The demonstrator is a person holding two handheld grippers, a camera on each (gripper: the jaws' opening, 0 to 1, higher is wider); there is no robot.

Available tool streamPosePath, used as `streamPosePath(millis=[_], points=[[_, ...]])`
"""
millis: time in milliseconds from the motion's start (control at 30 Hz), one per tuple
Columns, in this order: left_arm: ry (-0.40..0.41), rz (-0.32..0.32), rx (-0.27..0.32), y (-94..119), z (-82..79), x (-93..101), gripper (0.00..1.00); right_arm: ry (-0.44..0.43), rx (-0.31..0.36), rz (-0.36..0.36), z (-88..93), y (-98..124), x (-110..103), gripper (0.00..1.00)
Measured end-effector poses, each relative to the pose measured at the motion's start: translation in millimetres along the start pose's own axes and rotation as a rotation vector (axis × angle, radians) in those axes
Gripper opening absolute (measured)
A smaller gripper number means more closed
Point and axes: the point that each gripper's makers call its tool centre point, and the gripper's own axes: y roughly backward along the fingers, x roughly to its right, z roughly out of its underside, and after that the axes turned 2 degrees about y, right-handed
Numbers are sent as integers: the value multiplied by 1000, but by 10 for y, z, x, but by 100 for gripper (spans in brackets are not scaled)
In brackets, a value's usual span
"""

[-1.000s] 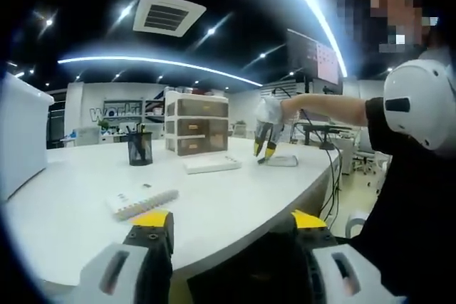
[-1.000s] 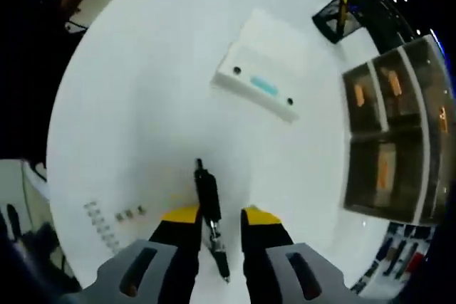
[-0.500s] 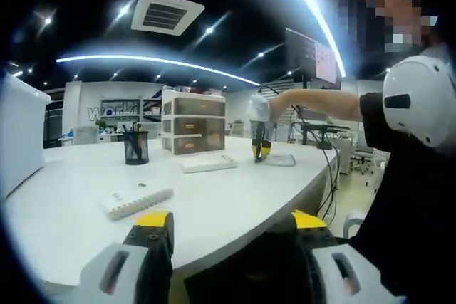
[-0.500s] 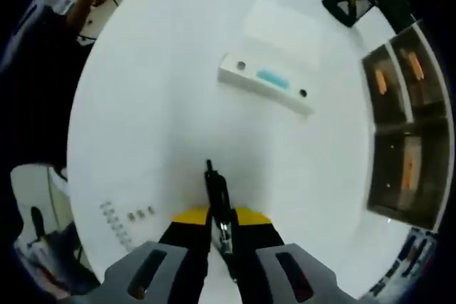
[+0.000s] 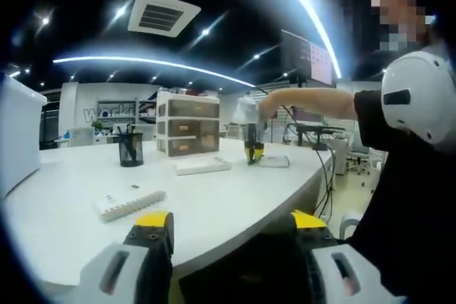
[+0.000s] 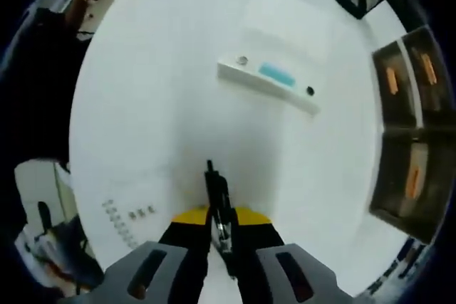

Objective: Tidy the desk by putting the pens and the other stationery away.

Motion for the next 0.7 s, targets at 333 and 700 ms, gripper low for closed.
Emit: streamPosePath(millis=[333, 700], points=[[0, 7, 10, 14, -37, 13, 64, -44, 26, -6, 4, 7, -6, 8], [1, 8, 9, -4, -67, 13, 64, -38, 49, 13, 8, 16, 2, 7]])
